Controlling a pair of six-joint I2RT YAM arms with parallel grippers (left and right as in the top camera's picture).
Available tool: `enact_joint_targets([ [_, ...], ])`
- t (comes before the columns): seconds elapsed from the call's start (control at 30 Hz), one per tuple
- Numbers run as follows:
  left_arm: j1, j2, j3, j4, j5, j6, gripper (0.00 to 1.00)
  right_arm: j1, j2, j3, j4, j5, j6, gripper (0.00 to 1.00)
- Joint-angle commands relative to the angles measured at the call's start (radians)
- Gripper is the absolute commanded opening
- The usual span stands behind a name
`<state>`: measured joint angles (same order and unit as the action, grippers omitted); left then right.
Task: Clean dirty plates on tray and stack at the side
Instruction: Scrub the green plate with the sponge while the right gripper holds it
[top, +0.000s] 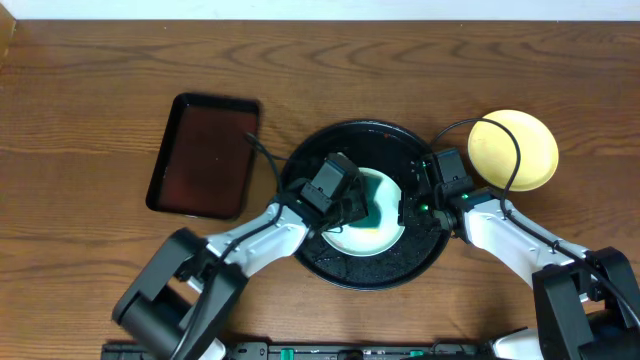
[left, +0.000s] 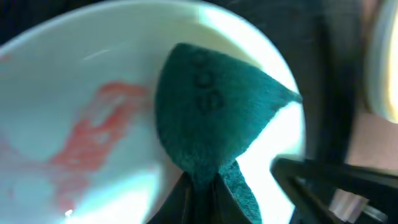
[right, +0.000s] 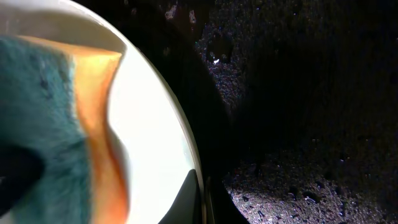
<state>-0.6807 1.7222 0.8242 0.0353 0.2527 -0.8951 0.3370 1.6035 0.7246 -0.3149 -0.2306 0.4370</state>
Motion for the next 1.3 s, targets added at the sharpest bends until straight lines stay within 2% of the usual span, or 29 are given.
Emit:
enact_joint_targets([
  [0.0,0.012,0.044,-0.002,-0.028,-0.077,0.011,0.07,0.002,0.007,0.012,-0.011,0.047,0.011,0.02],
  [0.17,0.04,0.019,-0.002,-0.112,-0.34,0.152,0.07,0.002,0.007,0.012,-0.034,0.051,0.01,0.02],
  [0.23,0.048,-0.019,-0.002,-0.138,-0.529,0.286,0.07,0.002,0.007,0.012,-0.049,0.065,0.01,0.02],
  [0.4,0.048,-0.106,0.019,-0.122,-0.726,0.49,0.07,0.002,0.007,0.012,-0.075,0.073,0.011,0.01],
  [0.5,0.047,-0.167,0.043,-0.116,-0.71,0.514,0.07,0.002,0.007,0.012,-0.076,0.072,0.012,0.02],
  [0.6,0.047,-0.233,0.055,-0.101,-0.531,0.502,0.07,0.002,0.007,0.012,-0.085,0.072,0.012,0.02],
  [0.63,0.047,-0.25,0.055,-0.093,-0.422,0.433,0.08,0.003,0.007,0.012,-0.086,0.068,0.013,0.02],
  [0.73,0.047,-0.242,0.055,-0.09,-0.227,0.248,0.08,0.003,0.007,0.012,-0.082,0.068,0.043,0.02],
  [0.83,0.039,-0.193,0.055,-0.09,-0.08,0.115,0.07,0.003,0.007,0.012,-0.075,0.065,0.057,0.02],
  [0.9,0.027,-0.148,0.055,-0.091,-0.029,0.073,0.07,0.003,0.007,0.012,-0.072,0.065,0.057,0.02],
  [1.13,0.021,0.026,0.055,-0.107,-0.06,0.089,0.07,0.003,0.007,0.012,-0.079,0.058,0.057,0.02],
  [1.27,0.035,0.036,0.055,-0.124,-0.278,0.299,0.08,0.003,0.007,0.012,-0.084,0.058,0.056,0.02],
])
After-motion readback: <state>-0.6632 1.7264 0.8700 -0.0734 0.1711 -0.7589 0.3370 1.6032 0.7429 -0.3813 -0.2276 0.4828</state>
